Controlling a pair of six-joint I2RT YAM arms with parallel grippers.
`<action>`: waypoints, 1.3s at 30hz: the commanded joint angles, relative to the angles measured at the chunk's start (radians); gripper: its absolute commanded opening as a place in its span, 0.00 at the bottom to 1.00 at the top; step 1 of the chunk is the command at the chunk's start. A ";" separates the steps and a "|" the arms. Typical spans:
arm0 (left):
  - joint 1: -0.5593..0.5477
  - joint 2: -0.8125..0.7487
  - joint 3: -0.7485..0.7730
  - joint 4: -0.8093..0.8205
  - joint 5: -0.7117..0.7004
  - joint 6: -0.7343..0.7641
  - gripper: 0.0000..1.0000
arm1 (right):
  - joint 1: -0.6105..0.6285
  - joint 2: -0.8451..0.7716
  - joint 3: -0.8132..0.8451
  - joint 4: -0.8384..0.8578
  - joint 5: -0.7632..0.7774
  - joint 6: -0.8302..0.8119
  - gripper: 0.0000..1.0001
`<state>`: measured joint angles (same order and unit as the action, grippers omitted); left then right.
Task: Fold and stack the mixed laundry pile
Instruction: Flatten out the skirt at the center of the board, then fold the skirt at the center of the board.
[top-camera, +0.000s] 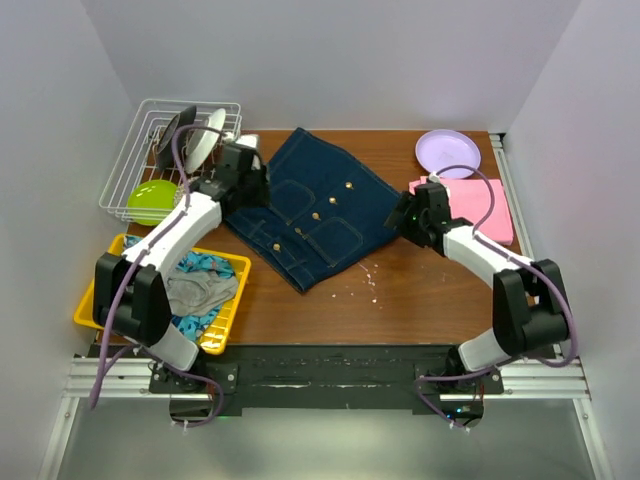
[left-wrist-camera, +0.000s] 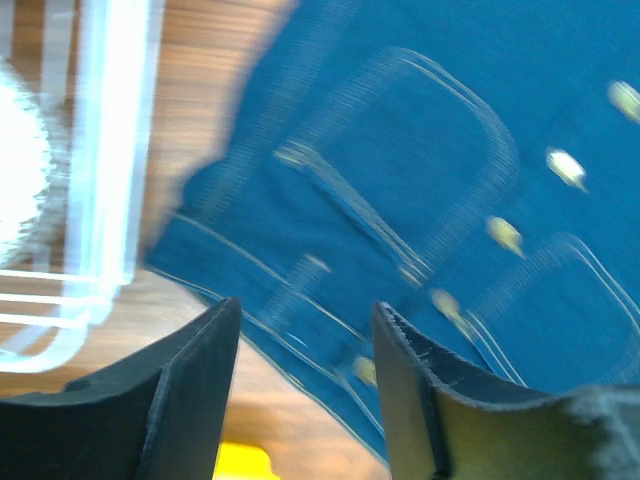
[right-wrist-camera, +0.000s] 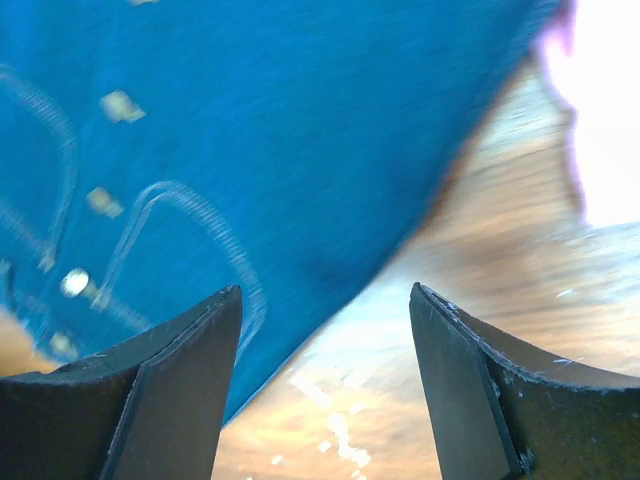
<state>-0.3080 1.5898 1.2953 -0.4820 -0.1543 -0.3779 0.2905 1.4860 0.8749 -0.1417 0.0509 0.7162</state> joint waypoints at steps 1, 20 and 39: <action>-0.173 -0.040 -0.007 -0.066 0.010 0.060 0.55 | -0.115 0.078 0.016 0.077 -0.045 0.000 0.72; -0.497 -0.005 -0.177 -0.012 0.067 0.036 0.47 | -0.200 0.237 0.114 0.217 -0.011 0.143 0.69; -0.563 0.055 -0.336 0.052 0.081 0.025 0.53 | -0.203 0.286 0.145 0.198 0.029 0.117 0.67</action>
<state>-0.8608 1.6367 0.9897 -0.4759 -0.0990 -0.3550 0.0933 1.7790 1.0000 0.0368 0.0399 0.8463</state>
